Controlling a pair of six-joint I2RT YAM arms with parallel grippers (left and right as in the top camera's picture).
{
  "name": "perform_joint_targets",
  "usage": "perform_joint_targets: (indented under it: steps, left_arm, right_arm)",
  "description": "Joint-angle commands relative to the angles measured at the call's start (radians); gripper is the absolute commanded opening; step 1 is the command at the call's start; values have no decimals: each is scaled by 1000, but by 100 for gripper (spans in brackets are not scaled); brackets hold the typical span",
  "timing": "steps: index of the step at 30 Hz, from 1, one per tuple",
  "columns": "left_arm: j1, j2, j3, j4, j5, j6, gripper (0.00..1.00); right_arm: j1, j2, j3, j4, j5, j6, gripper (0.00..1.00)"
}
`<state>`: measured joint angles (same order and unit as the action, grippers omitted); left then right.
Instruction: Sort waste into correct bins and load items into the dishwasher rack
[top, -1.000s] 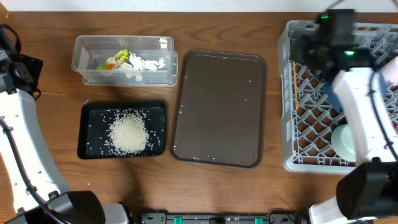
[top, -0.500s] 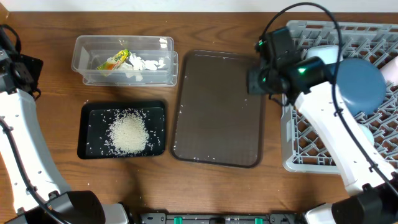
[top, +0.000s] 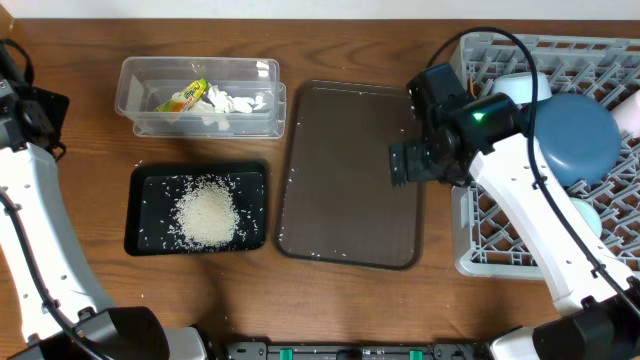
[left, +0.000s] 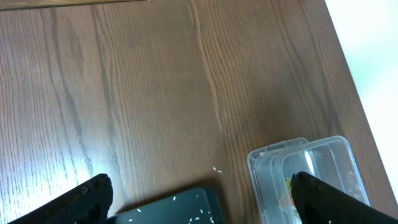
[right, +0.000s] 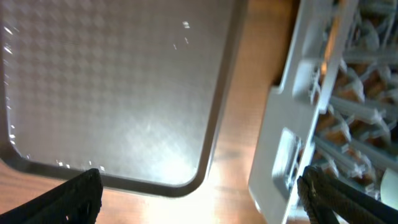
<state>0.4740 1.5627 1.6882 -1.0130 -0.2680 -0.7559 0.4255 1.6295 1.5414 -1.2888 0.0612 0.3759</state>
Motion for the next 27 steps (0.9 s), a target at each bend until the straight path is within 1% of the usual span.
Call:
perform_joint_targets:
  steps: [1,7,12,14,17,19,21,23,27]
  left_arm:
    - [2,0,-3,0,-6,-1,93]
    - [2,0,-3,-1,-6,-2,93]
    - [2,0,-3,-1,-6,-2,93]
    - [2,0,-3,-1,-6,-1,93]
    - [2,0,-3,-1,-6,-1,93]
    - [2,0,-3,-1,-6,-1,93]
    - [2,0,-3,-1,-6,-1,93]
    - [2,0,-3,-1,-6,-1,93]
    - [2,0,-3,-1,-6,-1,93]
  right_arm:
    - [-15,-14,0,-8,4,74,99]
    - [-71,-35,0,14,2,71,99]
    - [-138,-81,0,21,-9,16,99]
    - [-161,-117,-2,58,-9,-16,99]
    - [-187,-188,-35,172,-10,-93,99]
    - [-196,-258,-105,274,-10,-135,99]
    - [-210,-330,-196,359,-13,-146,99]
    - [-233,-416,-315,451,-36,-146,99]
    - [-287,-595,-585,697,-110,-157,99]
